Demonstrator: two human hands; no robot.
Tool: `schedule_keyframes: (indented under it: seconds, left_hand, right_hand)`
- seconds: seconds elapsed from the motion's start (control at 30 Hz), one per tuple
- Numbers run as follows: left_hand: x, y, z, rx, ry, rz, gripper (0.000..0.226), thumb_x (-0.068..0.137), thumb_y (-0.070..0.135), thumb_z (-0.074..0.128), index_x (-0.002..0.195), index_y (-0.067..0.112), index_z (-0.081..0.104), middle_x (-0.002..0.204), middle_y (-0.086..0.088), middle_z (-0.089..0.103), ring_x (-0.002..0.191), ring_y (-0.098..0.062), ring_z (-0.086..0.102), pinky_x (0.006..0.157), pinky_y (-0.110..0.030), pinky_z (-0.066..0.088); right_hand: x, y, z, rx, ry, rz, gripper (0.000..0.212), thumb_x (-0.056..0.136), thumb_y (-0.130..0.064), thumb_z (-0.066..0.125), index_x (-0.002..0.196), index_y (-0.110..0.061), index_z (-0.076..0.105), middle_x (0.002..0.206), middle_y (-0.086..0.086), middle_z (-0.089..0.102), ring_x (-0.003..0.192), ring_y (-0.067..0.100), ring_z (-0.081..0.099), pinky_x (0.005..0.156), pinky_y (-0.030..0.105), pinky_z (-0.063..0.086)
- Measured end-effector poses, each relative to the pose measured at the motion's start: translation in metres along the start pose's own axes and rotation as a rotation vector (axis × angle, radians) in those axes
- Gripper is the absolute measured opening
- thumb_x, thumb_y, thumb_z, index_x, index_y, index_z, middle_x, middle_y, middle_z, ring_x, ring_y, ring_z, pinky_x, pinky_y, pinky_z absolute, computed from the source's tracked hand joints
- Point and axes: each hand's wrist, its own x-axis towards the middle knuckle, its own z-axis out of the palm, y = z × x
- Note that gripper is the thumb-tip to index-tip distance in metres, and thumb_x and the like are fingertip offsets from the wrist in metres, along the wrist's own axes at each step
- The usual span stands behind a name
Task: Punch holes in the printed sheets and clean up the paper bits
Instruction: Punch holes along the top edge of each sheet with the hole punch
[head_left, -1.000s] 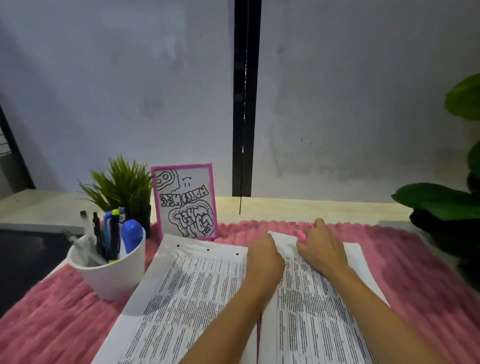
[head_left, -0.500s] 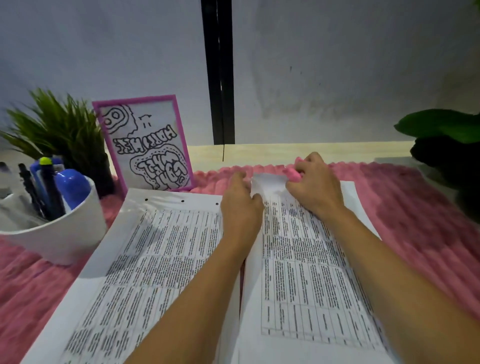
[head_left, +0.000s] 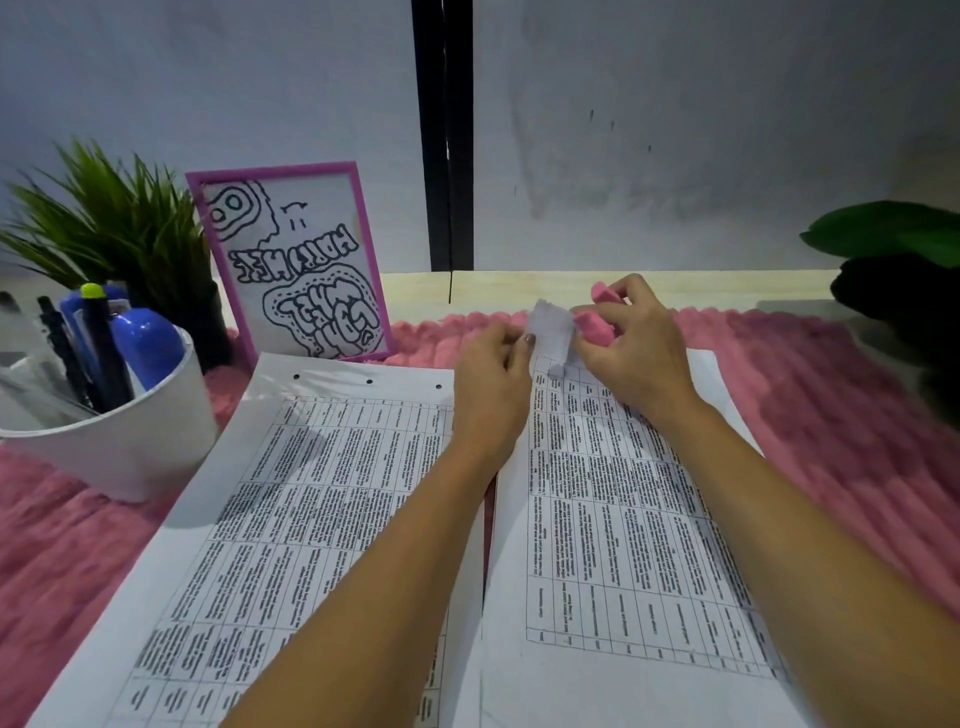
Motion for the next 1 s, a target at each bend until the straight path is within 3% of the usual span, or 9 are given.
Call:
schedule_keyframes:
  seconds: [0.1, 0.27, 0.37, 0.43, 0.5, 0.63, 0.77, 0.9, 1.0]
  left_hand:
    - [0.001, 0.0, 0.0, -0.034, 0.002, -0.012, 0.015, 0.099, 0.014, 0.055, 0.086, 0.014, 0.064, 0.082, -0.02, 0.069, 0.068, -0.032, 0.061, 0.073, -0.048, 0.055]
    - [0.002, -0.002, -0.003, -0.082, 0.009, -0.054, 0.02, 0.098, 0.013, 0.057, 0.081, 0.023, 0.06, 0.081, -0.014, 0.067, 0.074, -0.018, 0.058, 0.077, -0.044, 0.056]
    - [0.002, -0.004, -0.004, -0.11, 0.015, -0.063, 0.026, 0.097, 0.012, 0.058, 0.076, 0.026, 0.059, 0.078, -0.014, 0.065, 0.074, -0.016, 0.055, 0.071, -0.038, 0.052]
    - [0.002, -0.004, -0.004, -0.125, 0.021, -0.069, 0.02, 0.096, 0.012, 0.06, 0.077, 0.019, 0.063, 0.08, -0.023, 0.068, 0.071, -0.018, 0.056, 0.073, -0.046, 0.055]
    - [0.002, -0.004, -0.004, -0.138, 0.021, -0.08, 0.015, 0.095, 0.012, 0.061, 0.082, 0.011, 0.068, 0.084, -0.025, 0.069, 0.069, -0.028, 0.062, 0.078, -0.051, 0.055]
    - [0.003, -0.007, -0.003, -0.139, 0.025, -0.093, 0.015, 0.095, 0.014, 0.061, 0.089, 0.004, 0.07, 0.085, -0.022, 0.071, 0.08, -0.038, 0.067, 0.08, -0.054, 0.055]
    - [0.004, -0.011, -0.002, -0.123, 0.024, -0.076, 0.02, 0.096, 0.016, 0.06, 0.086, 0.0, 0.069, 0.081, -0.027, 0.068, 0.069, -0.037, 0.064, 0.073, -0.055, 0.054]
    - [0.004, -0.01, -0.001, -0.102, 0.016, -0.052, 0.018, 0.097, 0.015, 0.059, 0.085, 0.005, 0.068, 0.077, -0.025, 0.066, 0.061, -0.016, 0.051, 0.058, -0.036, 0.049]
    - [0.004, -0.012, 0.0, -0.098, 0.008, -0.05, 0.014, 0.097, 0.016, 0.058, 0.086, 0.013, 0.067, 0.079, -0.023, 0.067, 0.063, -0.018, 0.05, 0.059, -0.04, 0.049]
  right_hand:
    - [-0.002, 0.001, 0.001, 0.022, 0.012, -0.02, 0.02, 0.085, -0.022, 0.07, 0.1, -0.01, 0.076, 0.102, 0.003, 0.051, 0.083, 0.018, 0.055, 0.071, 0.032, 0.051]
    - [0.013, 0.002, -0.015, 0.31, 0.179, 0.094, 0.053, 0.084, -0.029, 0.073, 0.134, -0.02, 0.058, 0.094, -0.003, 0.046, 0.077, 0.006, 0.047, 0.079, 0.024, 0.052]
    - [0.035, -0.011, -0.037, 0.658, 0.326, 0.186, 0.071, 0.087, -0.042, 0.067, 0.15, -0.029, 0.035, 0.084, 0.006, 0.042, 0.064, 0.011, 0.038, 0.061, 0.02, 0.042]
    - [0.053, -0.02, -0.044, 0.816, 0.339, 0.259, 0.074, 0.092, -0.042, 0.061, 0.154, -0.028, 0.023, 0.085, 0.009, 0.047, 0.058, 0.012, 0.04, 0.05, 0.023, 0.038]
    - [0.071, -0.028, -0.044, 0.986, 0.339, 0.352, 0.065, 0.091, -0.041, 0.06, 0.147, -0.017, 0.036, 0.084, 0.007, 0.053, 0.056, 0.011, 0.048, 0.047, 0.025, 0.041]
    - [0.094, -0.036, -0.031, 1.288, 0.312, 0.516, 0.019, 0.089, -0.026, 0.061, 0.096, -0.008, 0.057, 0.08, 0.005, 0.054, 0.059, 0.014, 0.053, 0.056, 0.027, 0.044]
    - [0.094, -0.033, -0.012, 1.384, 0.296, 0.495, 0.021, 0.072, -0.027, 0.063, 0.085, -0.011, 0.058, 0.071, 0.004, 0.054, 0.053, 0.014, 0.05, 0.049, 0.024, 0.041]
    - [0.087, -0.028, 0.001, 1.362, 0.267, 0.466, 0.018, 0.083, -0.027, 0.059, 0.085, -0.009, 0.057, 0.067, 0.002, 0.054, 0.051, 0.014, 0.05, 0.047, 0.023, 0.041]
    - [0.087, -0.027, 0.002, 1.399, 0.275, 0.466, 0.018, 0.089, -0.026, 0.056, 0.088, -0.008, 0.055, 0.067, 0.003, 0.053, 0.051, 0.014, 0.05, 0.048, 0.024, 0.042]
